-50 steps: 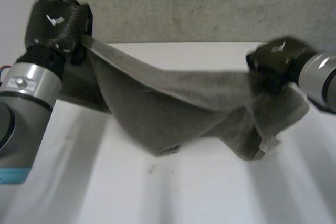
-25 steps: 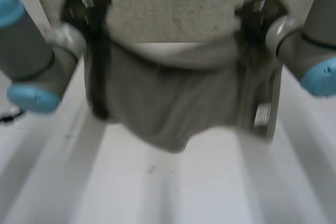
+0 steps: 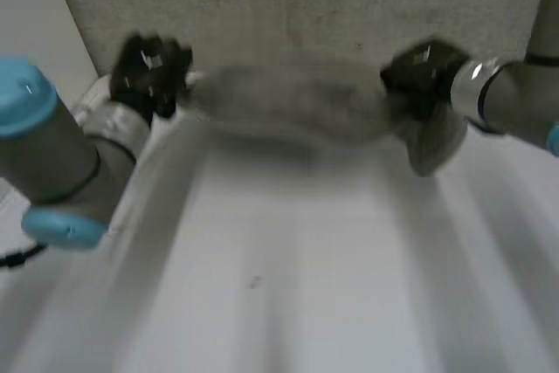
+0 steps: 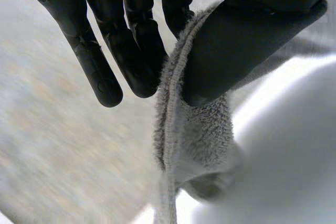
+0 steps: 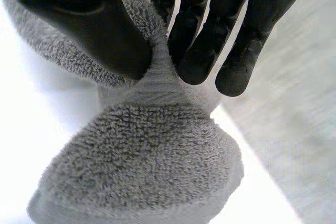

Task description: Fold the towel.

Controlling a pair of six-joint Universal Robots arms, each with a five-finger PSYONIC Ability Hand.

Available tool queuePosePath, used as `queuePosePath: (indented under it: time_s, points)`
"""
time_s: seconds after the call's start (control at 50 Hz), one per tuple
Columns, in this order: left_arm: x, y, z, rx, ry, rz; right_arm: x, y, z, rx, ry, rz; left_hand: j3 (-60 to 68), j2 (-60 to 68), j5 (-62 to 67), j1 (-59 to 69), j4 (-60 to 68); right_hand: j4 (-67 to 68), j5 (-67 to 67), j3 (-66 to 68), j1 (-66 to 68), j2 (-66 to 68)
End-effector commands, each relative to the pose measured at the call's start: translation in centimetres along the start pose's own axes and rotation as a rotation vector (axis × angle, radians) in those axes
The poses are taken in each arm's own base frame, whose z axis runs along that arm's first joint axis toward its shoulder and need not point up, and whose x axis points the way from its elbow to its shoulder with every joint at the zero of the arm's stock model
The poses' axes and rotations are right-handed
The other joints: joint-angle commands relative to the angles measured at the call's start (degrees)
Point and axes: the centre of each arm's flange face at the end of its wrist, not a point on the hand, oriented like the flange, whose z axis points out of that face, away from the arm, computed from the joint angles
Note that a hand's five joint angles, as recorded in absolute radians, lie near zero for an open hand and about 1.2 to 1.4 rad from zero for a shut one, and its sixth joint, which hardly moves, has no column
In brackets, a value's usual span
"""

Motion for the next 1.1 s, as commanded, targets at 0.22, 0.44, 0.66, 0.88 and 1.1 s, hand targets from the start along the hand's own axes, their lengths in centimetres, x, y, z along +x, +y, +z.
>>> queuePosePath:
  time_s: [0.22, 0.44, 0.66, 0.88, 1.1]
  points:
    - [4.1, 7.5, -4.3, -0.232, 0.143, 0.058, -6.4, 12.3, 5.6, -0.375, -0.242, 0.058, 10.3, 10.2, 10.9, 11.6, 10.1, -33.3, -33.6, -32.8, -32.5, -32.8]
    - [3.8, 6.4, -3.5, -0.19, 0.127, 0.068, -1.9, 9.4, 5.0, -0.235, 0.006, 0.108, 10.3, 10.2, 10.9, 11.6, 10.1, -66.7, -67.0, -66.2, -65.9, -66.2]
    - [3.4, 5.9, -2.4, -0.161, 0.106, 0.065, 0.1, 7.4, -1.0, -0.139, 0.076, 0.165, 10.3, 10.2, 10.9, 11.6, 10.1, -66.7, -67.0, -66.2, -65.9, -66.2]
    - [3.5, 6.2, -2.5, -0.171, 0.111, 0.066, -2.9, 10.1, -5.6, -0.181, 0.077, 0.179, 10.3, 10.2, 10.9, 11.6, 10.1, -66.7, -67.0, -66.2, -65.9, -66.2]
    - [3.8, 6.7, -2.5, -0.185, 0.118, 0.063, -6.3, 13.2, -6.8, -0.151, 0.092, 0.178, 10.3, 10.2, 10.9, 11.6, 10.1, -57.8, -58.2, -57.4, -57.1, -57.3]
